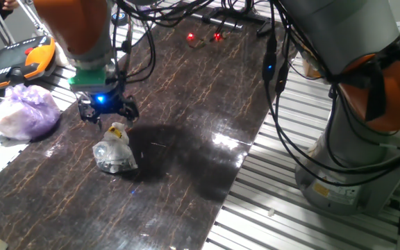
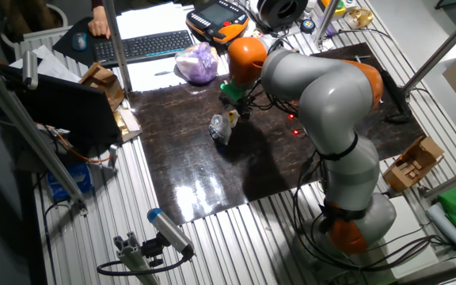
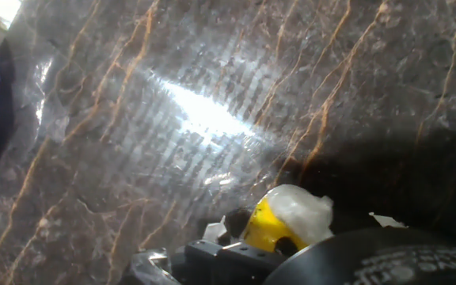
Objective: Pick up a bag of things
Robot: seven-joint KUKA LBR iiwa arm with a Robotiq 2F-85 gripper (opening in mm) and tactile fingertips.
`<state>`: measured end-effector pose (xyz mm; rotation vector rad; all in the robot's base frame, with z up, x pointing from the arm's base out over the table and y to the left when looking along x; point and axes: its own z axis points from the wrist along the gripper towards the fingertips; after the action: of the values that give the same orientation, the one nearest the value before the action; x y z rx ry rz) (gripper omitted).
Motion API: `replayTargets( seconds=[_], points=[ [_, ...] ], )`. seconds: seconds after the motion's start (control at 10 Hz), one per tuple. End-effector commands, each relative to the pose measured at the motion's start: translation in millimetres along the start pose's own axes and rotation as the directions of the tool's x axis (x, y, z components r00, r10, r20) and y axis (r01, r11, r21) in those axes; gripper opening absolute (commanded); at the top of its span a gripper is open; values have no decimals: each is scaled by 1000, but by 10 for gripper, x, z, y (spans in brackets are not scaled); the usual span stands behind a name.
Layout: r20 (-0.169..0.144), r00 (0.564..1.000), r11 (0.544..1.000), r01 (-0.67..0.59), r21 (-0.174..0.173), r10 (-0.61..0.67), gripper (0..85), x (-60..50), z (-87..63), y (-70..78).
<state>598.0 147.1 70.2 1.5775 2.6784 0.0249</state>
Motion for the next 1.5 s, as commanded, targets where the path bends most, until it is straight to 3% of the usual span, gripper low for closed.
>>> replayTargets(
  seconds=[0.0,0.7,1.1,1.3,1.4],
  points=[
    [1,1000,1000,-4,-2,4,850,1,30,1],
    [22,999,999,-32,-12,33,850,108,233,19],
    [17,997,997,-79,-20,79,850,80,282,8],
    [13,998,998,-64,-27,64,720,61,314,-14],
    [13,999,998,-48,-27,49,543,57,318,-19]
  ],
)
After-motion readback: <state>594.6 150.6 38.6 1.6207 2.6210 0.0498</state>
